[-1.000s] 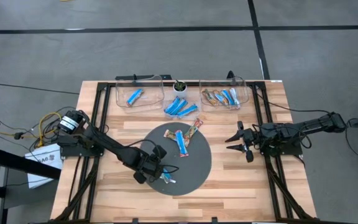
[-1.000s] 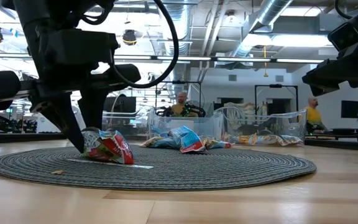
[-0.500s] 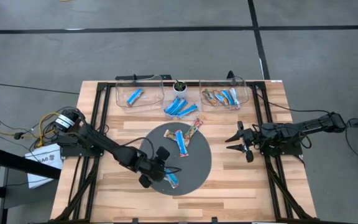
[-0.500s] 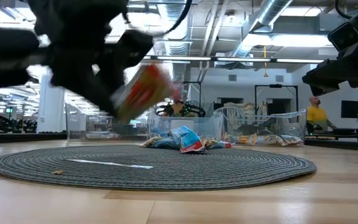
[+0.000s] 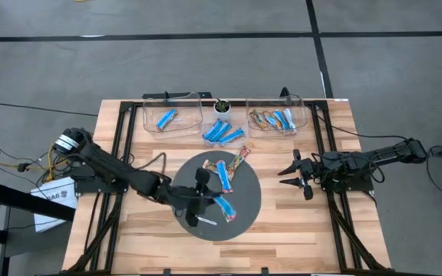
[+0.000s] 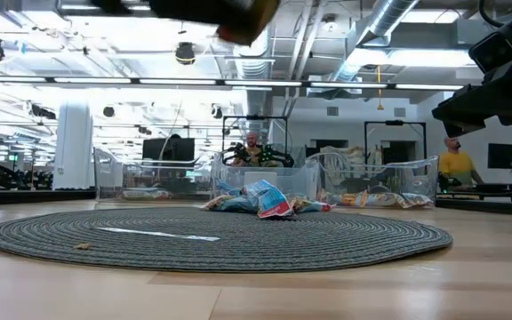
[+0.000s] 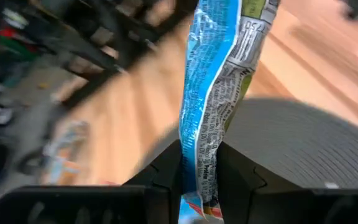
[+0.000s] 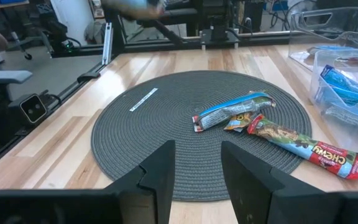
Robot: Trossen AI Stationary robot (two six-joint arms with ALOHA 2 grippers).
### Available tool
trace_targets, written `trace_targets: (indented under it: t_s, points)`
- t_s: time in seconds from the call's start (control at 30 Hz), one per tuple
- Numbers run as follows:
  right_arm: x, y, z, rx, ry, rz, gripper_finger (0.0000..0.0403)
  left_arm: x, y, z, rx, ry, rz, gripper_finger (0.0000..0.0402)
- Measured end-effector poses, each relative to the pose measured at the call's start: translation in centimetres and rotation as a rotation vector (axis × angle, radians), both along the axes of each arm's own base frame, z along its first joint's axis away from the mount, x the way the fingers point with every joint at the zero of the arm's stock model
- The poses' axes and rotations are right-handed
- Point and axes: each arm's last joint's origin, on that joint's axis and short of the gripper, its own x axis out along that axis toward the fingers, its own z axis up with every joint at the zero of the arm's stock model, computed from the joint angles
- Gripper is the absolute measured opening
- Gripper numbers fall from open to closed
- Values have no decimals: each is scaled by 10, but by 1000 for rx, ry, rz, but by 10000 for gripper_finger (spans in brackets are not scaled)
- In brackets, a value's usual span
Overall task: Pick and place Granola Bars by type
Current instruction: Put the red granola bar into the left transparent bin
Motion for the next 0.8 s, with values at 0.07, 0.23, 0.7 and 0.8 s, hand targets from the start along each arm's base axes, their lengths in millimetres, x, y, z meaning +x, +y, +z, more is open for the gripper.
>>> trace_targets:
  t_s: [0.07,0.23,0.7,0.8]
  points:
    - [0,0,0,0,0,-1,124,-3,4,11,4,-50,34,69]
    - [0,0,0,0,0,0,124,-10,11,25,44,-90,110,69]
    - [0,0,0,0,0,0,124,4,57,27,37,-112,291,70]
    - [0,0,0,0,0,0,124,8,82,28,38,-119,371,70]
